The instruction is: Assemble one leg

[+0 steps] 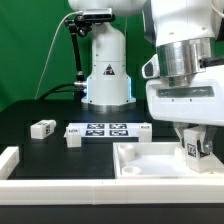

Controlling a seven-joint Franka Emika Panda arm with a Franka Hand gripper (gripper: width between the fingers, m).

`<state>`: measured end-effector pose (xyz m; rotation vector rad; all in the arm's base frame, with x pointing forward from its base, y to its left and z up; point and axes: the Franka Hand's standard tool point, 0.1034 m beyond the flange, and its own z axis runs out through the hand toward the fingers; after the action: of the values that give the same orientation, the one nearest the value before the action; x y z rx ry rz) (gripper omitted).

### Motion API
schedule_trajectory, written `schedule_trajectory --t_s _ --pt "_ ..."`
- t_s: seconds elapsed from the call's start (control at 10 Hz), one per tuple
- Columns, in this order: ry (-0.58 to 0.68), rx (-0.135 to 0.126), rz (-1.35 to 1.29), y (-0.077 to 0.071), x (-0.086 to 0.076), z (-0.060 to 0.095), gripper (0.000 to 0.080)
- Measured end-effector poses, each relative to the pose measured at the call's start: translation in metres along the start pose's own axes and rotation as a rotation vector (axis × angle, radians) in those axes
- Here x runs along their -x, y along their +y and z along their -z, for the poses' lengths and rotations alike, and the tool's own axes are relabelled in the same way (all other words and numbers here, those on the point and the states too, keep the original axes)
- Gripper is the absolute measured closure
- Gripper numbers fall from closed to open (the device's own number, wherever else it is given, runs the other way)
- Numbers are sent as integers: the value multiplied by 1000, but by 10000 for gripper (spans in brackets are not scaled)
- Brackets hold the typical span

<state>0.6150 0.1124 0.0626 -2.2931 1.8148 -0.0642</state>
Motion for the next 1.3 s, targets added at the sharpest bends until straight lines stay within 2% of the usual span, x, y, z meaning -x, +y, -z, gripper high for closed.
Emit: schedule_trajectory --t_s 0.3,0.4,0.5,0.6,0.7,1.0,1.3 --pt "-13 -7 -99 0 2 -1 508" --pt "-13 -6 -83 0 2 -2 415" --pt "-13 -7 -32 0 2 -2 277" --pt "-13 -7 -8 -1 3 -1 277" --pt "-14 -4 85 -1 4 -1 177" --pt "-15 -2 392 -1 8 -1 151" --pt "13 22 784 -2 11 -2 151"
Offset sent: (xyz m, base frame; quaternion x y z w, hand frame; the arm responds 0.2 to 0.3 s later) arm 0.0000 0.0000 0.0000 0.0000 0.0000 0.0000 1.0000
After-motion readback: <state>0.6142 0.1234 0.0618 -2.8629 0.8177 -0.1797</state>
